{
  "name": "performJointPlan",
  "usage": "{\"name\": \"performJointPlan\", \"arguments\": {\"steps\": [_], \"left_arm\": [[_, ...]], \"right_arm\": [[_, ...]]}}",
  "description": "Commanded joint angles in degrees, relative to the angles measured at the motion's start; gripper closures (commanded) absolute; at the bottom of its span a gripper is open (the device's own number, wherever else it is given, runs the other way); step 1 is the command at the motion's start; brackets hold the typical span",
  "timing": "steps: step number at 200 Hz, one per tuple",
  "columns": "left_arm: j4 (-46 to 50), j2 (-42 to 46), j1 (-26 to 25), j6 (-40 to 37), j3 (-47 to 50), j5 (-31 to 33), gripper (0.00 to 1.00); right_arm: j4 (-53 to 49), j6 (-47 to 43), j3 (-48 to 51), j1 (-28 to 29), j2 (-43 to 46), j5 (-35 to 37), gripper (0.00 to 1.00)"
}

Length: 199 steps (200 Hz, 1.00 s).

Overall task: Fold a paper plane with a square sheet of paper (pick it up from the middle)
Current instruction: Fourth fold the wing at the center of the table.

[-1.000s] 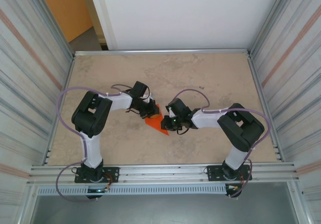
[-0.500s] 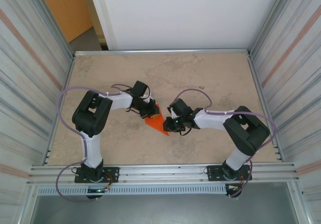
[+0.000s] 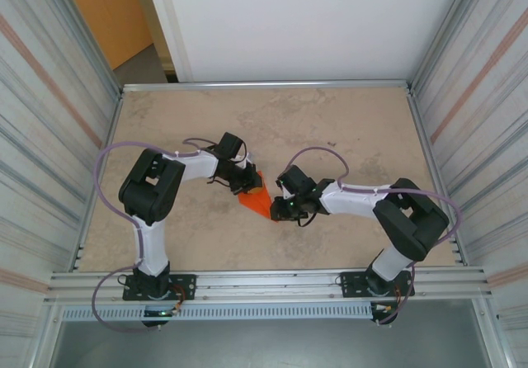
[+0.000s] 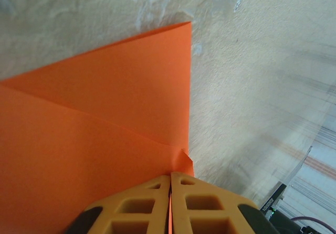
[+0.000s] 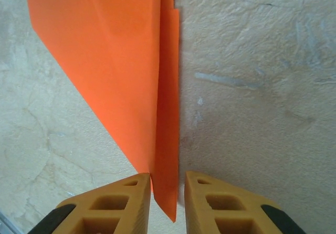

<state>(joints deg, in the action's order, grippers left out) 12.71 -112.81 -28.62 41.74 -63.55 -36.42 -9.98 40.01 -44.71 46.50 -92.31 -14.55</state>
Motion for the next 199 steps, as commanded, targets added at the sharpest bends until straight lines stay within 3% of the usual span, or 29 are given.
{"name": "performJointPlan", "arguments": {"steps": [1, 167, 199], "left_arm": [[5.7, -5.0, -0.1, -0.8, 2.1, 7.5, 0.89], [5.7, -5.7, -0.1, -0.7, 1.7, 7.6, 0.89], [5.8, -5.8, -0.1, -0.7, 1.7, 7.6, 0.89]], "right_arm": [[-1.3, 0.4, -0.1, 0.0, -0.9, 0.4, 0.78], [-2.6, 3.0, 1.5, -0.2, -3.2, 0.2, 0.91], [-2.2, 3.4, 2.1, -0.3, -1.4, 0.2, 0.87]]}}
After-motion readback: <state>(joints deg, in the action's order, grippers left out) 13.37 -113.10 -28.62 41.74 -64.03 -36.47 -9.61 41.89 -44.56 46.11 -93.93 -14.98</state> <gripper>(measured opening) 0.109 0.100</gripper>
